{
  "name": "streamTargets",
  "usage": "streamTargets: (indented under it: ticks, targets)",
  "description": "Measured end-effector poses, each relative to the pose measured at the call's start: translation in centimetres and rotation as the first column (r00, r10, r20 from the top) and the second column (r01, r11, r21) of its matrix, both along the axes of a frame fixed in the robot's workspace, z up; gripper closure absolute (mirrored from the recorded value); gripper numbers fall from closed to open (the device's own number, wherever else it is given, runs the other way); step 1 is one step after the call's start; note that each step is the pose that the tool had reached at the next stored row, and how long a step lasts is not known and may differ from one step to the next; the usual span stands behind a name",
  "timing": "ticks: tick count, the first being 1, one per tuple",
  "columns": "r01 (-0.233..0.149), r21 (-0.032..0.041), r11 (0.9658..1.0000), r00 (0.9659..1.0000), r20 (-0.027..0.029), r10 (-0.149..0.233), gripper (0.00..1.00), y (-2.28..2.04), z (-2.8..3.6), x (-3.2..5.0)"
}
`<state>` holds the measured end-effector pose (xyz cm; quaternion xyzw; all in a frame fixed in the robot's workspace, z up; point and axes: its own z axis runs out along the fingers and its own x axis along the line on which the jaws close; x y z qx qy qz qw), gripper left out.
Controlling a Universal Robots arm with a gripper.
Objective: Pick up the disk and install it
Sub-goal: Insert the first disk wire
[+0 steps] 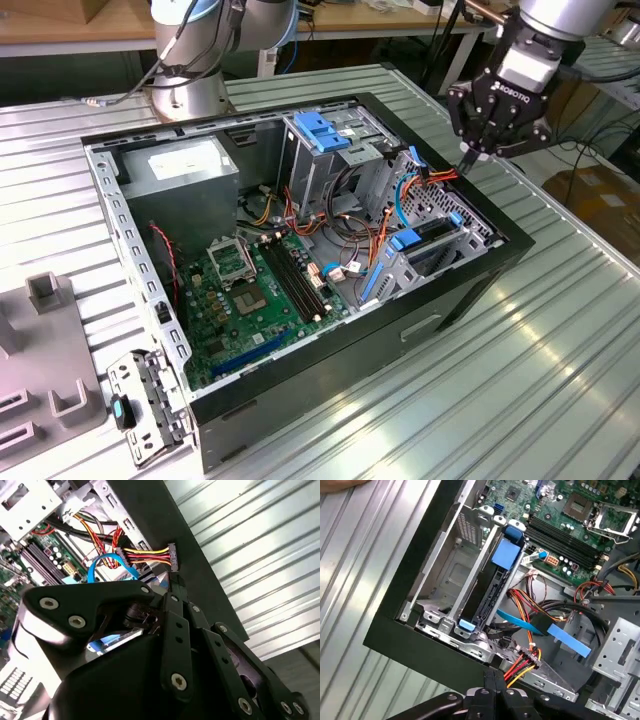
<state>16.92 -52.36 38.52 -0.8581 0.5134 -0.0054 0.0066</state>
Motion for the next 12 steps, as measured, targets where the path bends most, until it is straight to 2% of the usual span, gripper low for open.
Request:
streamTargets:
  ticks: [1, 3, 6, 10, 12]
  targets:
    - [-0.035, 0.0, 0.9994, 0.9994, 0.0, 0.035, 0.89, 0.0, -0.03, 0.01]
    - [-0.072, 0.0002, 0.9974, 0.9974, 0.0, 0.072, 0.89, 0.0, -0.08, 0.02]
    - [-0.127, 0.0002, 0.9919, 0.9919, 0.0, 0.127, 0.89, 0.0, -0.12, 0.09]
    - [-0.164, 0.0002, 0.9865, 0.9865, 0.0001, 0.164, 0.89, 0.04, -0.13, 0.39]
    - [-0.168, -0.0003, 0.9857, 0.9857, 0.0009, 0.168, 0.89, 0.21, -0.12, 0.62]
